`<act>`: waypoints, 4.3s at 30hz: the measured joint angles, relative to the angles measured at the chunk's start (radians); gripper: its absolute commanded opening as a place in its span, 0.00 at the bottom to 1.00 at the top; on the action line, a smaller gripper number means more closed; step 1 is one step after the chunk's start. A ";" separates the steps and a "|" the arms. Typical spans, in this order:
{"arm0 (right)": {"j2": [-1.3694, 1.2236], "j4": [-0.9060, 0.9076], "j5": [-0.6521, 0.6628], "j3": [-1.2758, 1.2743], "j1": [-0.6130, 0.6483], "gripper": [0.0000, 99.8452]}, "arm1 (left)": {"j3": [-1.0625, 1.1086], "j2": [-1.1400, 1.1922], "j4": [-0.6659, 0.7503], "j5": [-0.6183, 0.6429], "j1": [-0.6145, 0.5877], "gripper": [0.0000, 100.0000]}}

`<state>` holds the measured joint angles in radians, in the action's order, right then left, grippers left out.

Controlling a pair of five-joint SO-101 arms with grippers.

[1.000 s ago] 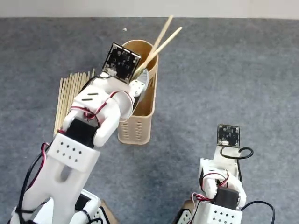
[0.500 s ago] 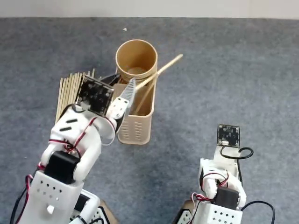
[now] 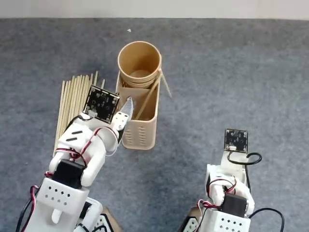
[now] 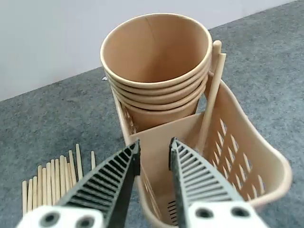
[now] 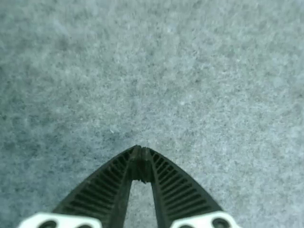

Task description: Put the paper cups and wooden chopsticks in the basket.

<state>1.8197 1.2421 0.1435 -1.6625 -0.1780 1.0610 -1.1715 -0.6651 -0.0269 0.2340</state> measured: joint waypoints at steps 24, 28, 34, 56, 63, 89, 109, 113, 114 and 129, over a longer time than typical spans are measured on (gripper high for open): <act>0.000 0.000 0.000 0.000 0.000 0.01 | 0.104 -0.190 -0.003 0.051 -0.542 0.13; 0.000 0.000 0.000 0.000 0.000 0.01 | 0.163 -0.038 -0.046 -0.012 -0.555 0.13; 0.000 0.000 0.000 0.000 0.000 0.01 | 0.018 0.278 -0.235 -0.183 -0.555 0.14; 0.000 0.000 0.000 0.000 0.000 0.01 | -0.563 1.178 -0.379 -0.147 -0.334 0.14; 0.000 0.000 0.000 0.000 0.000 0.01 | -0.565 1.280 -0.279 -0.095 -0.385 0.17; 0.000 0.000 0.000 0.000 0.000 0.01 | -0.618 1.384 -0.169 -0.147 -0.443 0.13; 0.000 0.000 0.000 0.000 0.000 0.01 | -1.063 1.470 -0.523 -0.147 -0.522 0.00; 0.000 0.000 0.000 0.000 0.000 0.01 | -1.240 1.470 -0.655 -0.146 -0.522 0.00; 0.000 0.000 0.000 0.000 0.000 0.01 | -1.290 1.470 -0.694 -0.147 -0.522 0.00; 0.000 0.000 0.000 0.000 0.000 0.01 | -1.892 1.263 -1.103 -0.057 -0.276 0.00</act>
<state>1.8197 1.2421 0.1435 -1.6625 -0.1780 -0.8309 0.0913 -1.7683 -0.0836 -0.0422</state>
